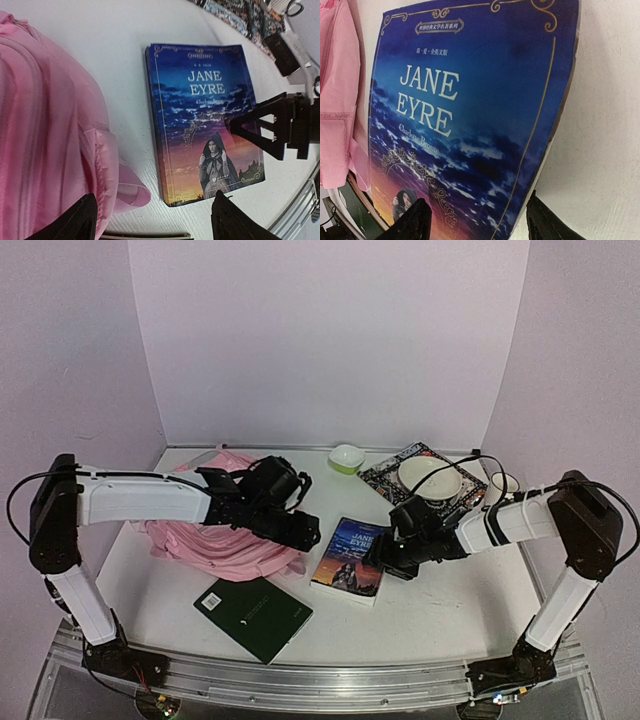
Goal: Pack the student bag
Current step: Adjust the book at the center of the board.
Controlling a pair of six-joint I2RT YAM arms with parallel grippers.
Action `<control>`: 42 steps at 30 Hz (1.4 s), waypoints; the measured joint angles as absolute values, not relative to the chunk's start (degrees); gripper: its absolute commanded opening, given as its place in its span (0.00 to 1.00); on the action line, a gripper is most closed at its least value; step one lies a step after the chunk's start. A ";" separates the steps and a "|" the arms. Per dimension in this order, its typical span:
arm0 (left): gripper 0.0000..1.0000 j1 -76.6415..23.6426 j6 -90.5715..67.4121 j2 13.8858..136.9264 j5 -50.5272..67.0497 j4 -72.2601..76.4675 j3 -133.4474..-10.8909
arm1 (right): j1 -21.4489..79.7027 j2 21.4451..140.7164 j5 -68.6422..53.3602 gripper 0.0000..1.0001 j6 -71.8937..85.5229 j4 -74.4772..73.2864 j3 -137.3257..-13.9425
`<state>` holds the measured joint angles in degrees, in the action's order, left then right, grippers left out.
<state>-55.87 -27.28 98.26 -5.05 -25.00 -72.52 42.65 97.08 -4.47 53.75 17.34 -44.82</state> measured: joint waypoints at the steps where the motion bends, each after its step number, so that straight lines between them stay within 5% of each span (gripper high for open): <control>1: 0.79 -56.03 -27.25 99.93 -4.51 -24.70 -73.09 | 42.65 97.08 -4.49 0.65 53.79 17.61 -44.65; 20: 0.74 -56.39 -27.58 119.18 3.13 -19.26 -81.46 | 42.55 96.64 -8.82 0.63 56.94 23.09 -42.63; 31: 0.73 -56.21 -30.50 119.75 4.78 -17.05 -80.78 | 42.26 90.58 -9.78 0.59 60.08 24.10 -40.66; 42: 0.73 -56.67 -35.85 116.38 7.40 -8.93 -73.81 | 42.30 86.31 -8.91 0.43 61.12 26.56 -39.14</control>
<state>-56.67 -35.85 116.38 7.40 -8.93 -73.81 42.30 86.31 -8.91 61.12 26.56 -39.14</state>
